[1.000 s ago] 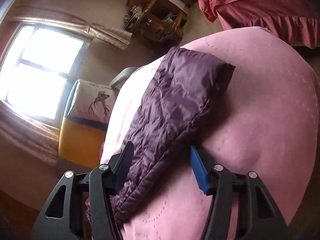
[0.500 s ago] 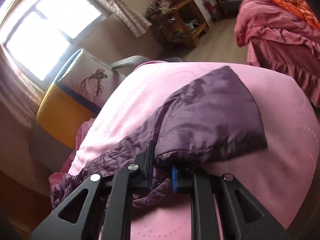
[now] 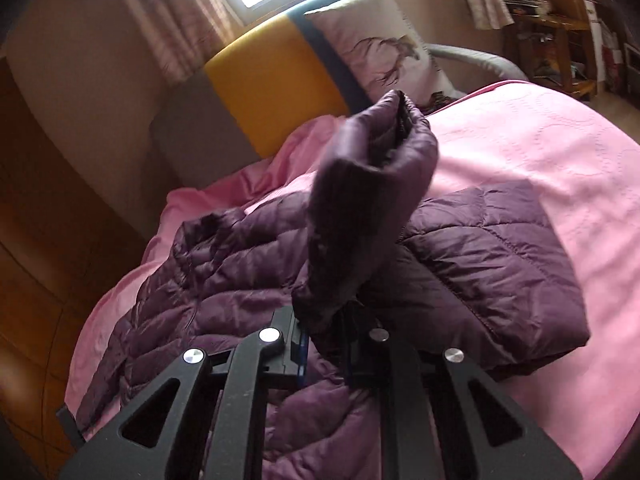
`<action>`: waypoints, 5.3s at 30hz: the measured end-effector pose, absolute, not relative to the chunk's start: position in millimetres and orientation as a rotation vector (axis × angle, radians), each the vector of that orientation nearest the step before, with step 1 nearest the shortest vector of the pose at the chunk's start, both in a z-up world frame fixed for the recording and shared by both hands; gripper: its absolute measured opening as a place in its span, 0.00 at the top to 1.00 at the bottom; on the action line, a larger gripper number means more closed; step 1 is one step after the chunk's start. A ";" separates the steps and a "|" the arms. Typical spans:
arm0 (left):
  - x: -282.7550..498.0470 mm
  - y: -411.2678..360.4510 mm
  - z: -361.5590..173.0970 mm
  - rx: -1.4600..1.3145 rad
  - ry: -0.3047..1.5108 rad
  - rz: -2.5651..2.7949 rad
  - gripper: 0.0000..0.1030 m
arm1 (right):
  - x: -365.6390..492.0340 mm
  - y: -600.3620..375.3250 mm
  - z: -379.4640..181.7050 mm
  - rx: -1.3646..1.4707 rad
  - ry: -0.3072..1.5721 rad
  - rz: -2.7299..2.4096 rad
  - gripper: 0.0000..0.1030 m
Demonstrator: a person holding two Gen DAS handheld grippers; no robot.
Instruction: Fold large clothes
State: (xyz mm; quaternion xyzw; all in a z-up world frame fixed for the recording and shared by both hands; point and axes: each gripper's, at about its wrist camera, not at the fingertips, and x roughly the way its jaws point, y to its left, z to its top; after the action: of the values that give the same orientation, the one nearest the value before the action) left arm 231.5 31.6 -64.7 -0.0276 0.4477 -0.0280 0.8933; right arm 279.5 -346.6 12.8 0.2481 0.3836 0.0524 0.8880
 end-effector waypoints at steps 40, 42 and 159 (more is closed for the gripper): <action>367.4 -126.6 -47.0 -0.345 1.149 -0.460 0.59 | 210.9 -298.1 -55.9 0.664 0.776 0.272 0.02; 370.6 -130.2 -49.1 -0.373 1.169 -0.499 0.69 | 209.4 -300.9 -58.6 0.679 0.770 0.282 0.02; 166.9 351.0 -1.5 -0.887 0.559 0.321 0.90 | 235.6 -147.7 -30.1 0.084 0.900 0.230 0.02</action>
State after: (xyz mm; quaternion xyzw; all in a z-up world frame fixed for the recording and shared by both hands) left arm 166.9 351.0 -1.5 -0.4214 0.2657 0.1528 0.8535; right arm 235.6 -147.7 -30.1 0.0404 0.4341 0.1109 0.8931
